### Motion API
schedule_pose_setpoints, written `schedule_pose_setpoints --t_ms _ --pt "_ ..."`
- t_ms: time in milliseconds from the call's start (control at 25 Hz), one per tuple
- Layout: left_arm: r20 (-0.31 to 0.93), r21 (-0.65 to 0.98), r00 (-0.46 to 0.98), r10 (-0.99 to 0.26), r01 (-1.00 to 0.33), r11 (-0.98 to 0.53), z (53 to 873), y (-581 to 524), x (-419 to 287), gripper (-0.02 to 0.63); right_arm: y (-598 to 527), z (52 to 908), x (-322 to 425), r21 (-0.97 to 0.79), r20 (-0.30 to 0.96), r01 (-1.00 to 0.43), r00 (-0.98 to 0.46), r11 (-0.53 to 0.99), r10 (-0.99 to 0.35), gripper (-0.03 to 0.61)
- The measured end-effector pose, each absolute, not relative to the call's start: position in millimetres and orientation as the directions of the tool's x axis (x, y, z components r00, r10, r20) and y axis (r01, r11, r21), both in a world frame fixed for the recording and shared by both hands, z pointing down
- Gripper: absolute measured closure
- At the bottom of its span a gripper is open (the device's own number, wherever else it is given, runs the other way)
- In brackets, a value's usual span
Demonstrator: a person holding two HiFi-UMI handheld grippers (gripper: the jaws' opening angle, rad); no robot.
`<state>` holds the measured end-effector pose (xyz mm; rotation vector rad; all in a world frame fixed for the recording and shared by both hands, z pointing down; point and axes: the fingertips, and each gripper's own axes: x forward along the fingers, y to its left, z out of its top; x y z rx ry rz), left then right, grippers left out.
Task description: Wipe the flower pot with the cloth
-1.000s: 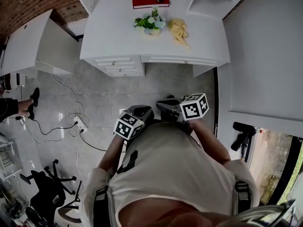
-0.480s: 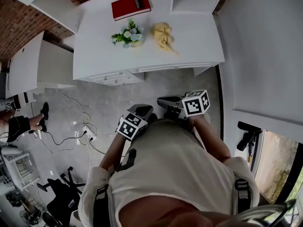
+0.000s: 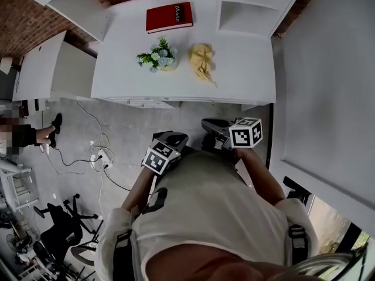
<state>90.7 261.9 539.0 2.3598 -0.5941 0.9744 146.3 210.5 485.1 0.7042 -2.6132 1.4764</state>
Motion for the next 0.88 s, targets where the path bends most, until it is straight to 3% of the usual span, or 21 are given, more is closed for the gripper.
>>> schedule_pose_setpoints --t_ms 160,240,480,680,880 --pt "0.747 0.299 0.631 -0.209 -0.599 -0.742 538.2 253.1 94.0 0.592 167.5 477.3 164.8 -0.653 0.32 -0.501 -0.862 0.568 -0.393 0.567" --pt "0.753 0.276 0.62 -0.221 -0.602 -0.749 539.4 243.5 94.7 0.592 145.3 475.0 170.0 -0.59 0.339 -0.531 -0.847 0.608 -0.409 0.481" --pt "0.747 0.266 0.625 -0.225 -0.591 -0.761 543.7 217.7 99.3 0.592 91.0 483.0 183.8 -0.492 0.406 -0.63 -0.776 0.601 -0.482 0.302" --pt "0.719 0.282 0.649 -0.249 -0.601 -0.748 543.2 186.3 90.2 0.592 30.7 501.8 187.3 -0.363 0.497 -0.736 -0.672 0.572 -0.55 0.249" --pt "0.703 0.304 0.659 -0.267 -0.619 -0.724 541.3 156.4 65.9 0.592 -16.8 532.0 182.1 -0.335 0.587 -0.785 -0.606 0.521 -0.537 0.25"
